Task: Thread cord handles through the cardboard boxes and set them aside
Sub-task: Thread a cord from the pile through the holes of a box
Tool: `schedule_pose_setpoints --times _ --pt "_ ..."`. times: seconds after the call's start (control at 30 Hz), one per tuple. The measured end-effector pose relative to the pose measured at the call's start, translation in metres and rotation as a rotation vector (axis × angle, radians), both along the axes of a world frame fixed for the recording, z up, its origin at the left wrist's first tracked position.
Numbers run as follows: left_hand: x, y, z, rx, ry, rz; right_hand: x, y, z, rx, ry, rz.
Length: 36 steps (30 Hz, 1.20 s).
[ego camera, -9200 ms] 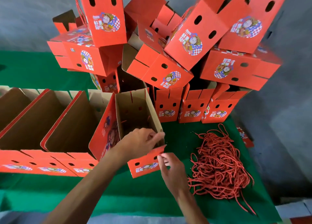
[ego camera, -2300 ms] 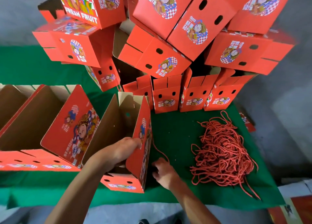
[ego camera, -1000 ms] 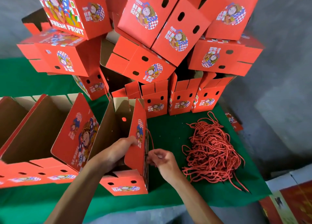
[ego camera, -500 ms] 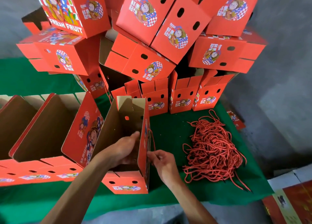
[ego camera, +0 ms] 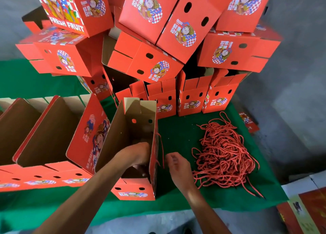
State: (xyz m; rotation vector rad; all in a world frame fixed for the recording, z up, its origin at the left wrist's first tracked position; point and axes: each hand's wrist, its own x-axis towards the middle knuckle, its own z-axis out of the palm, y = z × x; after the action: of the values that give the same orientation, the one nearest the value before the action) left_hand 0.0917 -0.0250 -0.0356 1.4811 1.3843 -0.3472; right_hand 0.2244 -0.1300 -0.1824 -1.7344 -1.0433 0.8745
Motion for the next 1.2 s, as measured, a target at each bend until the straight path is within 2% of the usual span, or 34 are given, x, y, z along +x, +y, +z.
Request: schedule_pose_setpoints --times 0.07,0.1,0.13,0.2,0.27,0.37,0.47,0.6,0.73,0.83,0.97,1.07,1.13,1.2 --pt "-0.005 0.002 0.002 0.162 0.059 -0.095 0.020 -0.006 -0.021 -0.191 -0.464 0.033" --pt "-0.008 0.001 0.005 0.288 0.118 -0.181 0.029 -0.010 -0.031 -0.326 -0.641 0.068" --pt "-0.011 0.001 0.009 0.442 0.180 -0.259 0.037 -0.014 -0.039 -0.445 -0.738 0.094" --pt "-0.021 0.006 0.019 0.690 0.196 -0.305 0.046 -0.021 -0.050 -0.533 -0.778 0.130" --pt "-0.037 0.016 0.031 0.871 0.086 -0.327 0.050 -0.022 -0.053 -0.539 -0.801 0.157" --pt "-0.072 0.041 0.052 1.123 0.034 -0.513 0.054 -0.022 -0.052 -0.552 -0.834 0.153" --pt "-0.105 0.063 0.064 1.136 0.154 -0.722 0.057 -0.023 -0.046 -0.573 -0.862 0.176" --pt "-0.117 0.068 0.062 1.075 0.217 -0.786 0.061 -0.020 -0.039 -0.567 -0.869 0.203" --pt "-0.115 0.070 0.060 1.135 0.144 -0.817 0.064 -0.018 -0.040 -0.563 -0.877 0.242" --pt "-0.100 0.062 0.059 1.104 0.089 -0.807 0.070 -0.014 -0.036 -0.604 -0.868 0.297" --pt "-0.075 0.049 0.058 1.170 -0.007 -0.723 0.082 -0.015 -0.025 -0.635 -0.768 0.343" --pt "-0.059 0.039 0.059 1.186 0.054 -0.686 0.094 -0.025 -0.016 -0.585 -0.726 0.163" --pt "-0.047 0.034 0.057 1.169 0.016 -0.667 0.099 -0.028 -0.006 -0.439 -0.674 0.035" --pt "-0.034 0.030 0.054 1.115 -0.052 -0.641 0.095 -0.027 0.010 -0.282 -0.535 -0.058"
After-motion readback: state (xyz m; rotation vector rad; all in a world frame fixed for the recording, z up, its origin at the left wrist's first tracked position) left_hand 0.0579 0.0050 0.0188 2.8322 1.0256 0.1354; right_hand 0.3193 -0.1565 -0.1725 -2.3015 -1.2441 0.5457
